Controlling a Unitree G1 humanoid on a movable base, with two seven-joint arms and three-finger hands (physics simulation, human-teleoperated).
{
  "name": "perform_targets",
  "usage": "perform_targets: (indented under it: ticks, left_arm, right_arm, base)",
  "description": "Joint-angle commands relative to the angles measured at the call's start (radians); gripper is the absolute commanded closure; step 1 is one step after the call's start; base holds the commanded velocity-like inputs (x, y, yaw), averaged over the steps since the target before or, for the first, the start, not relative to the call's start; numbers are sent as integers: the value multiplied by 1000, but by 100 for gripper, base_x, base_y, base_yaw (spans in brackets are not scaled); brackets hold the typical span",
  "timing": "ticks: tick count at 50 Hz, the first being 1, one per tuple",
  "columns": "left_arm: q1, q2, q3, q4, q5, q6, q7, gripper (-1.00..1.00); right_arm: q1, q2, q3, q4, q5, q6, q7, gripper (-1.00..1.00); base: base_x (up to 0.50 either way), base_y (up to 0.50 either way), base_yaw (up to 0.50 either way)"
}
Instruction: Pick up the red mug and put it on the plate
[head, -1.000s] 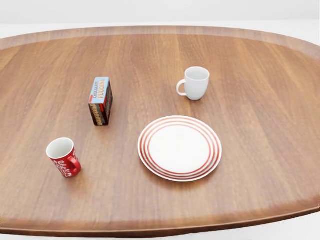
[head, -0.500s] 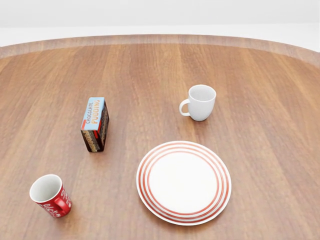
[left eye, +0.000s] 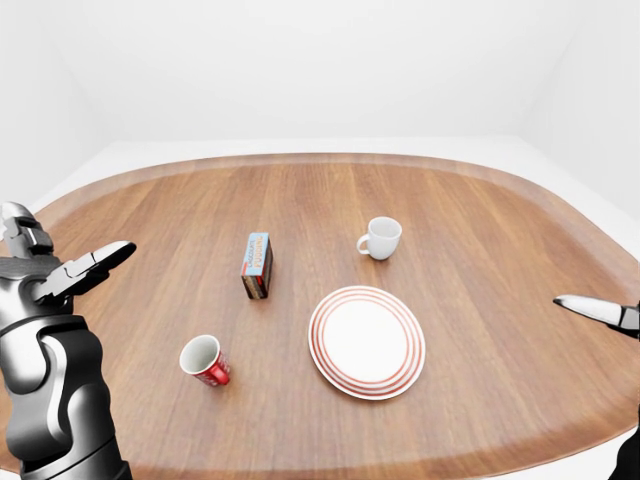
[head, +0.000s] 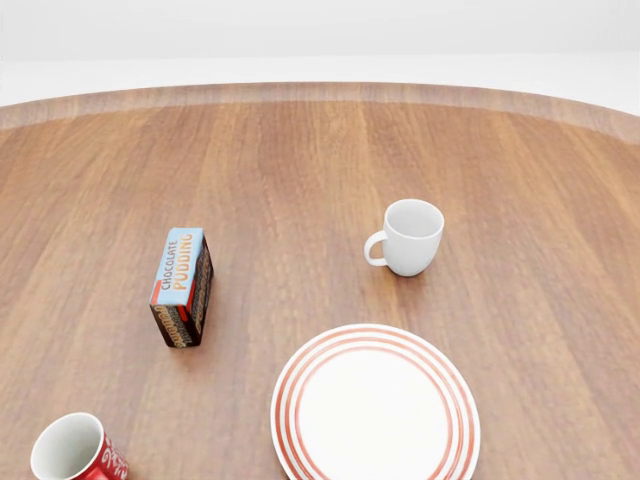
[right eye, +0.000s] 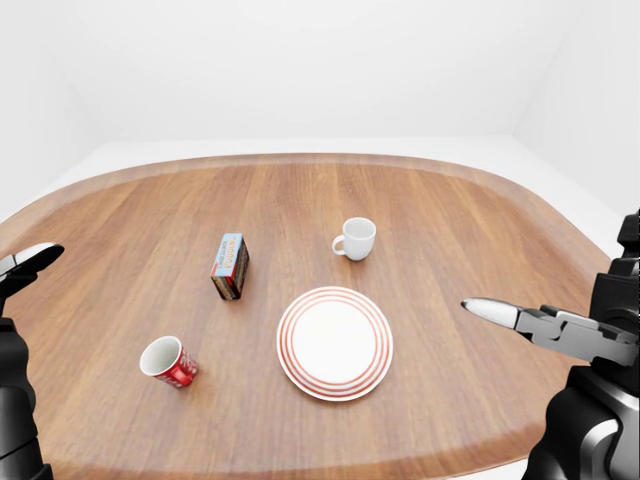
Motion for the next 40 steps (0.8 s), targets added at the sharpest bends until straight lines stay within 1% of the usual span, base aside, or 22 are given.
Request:
perform_targets:
  ticks: [1, 7, 11, 14, 37, 40]
  left_arm:
    - [3, -1, 0, -3, 3, 0, 1, -100]
    - [3, -1, 0, -1, 5, 0, -1, -100]
    - [2, -2, -1, 4, 6, 0, -2, -100]
    - [0, -5, -10, 22, 18, 0, -6, -100]
    - [3, -6, -8, 14, 19, 0, -5, -100]
    - [2, -6, -10, 19, 21, 0, -6, -100]
  right_arm:
    - [8, 8, 5, -2, -7, 0, 7, -100]
    - [9, 7, 4, -3, -12, 0, 6, -100]
    - [6, 6, 4, -6, -15, 0, 4, -100]
    - [9, 10, 13, 6, -32, 0, 10, -100]
    - [9, 14, 16, -2, -39, 0, 13, -100]
    - [10, 19, 42, 7, -54, 0, 21, -100]
  base:
    - [0, 0, 0]
    - [0, 0, 0]
    - [0, 28, 0]
    - [2, 47, 0]
    - [4, 50, 0]
    - [5, 36, 0]
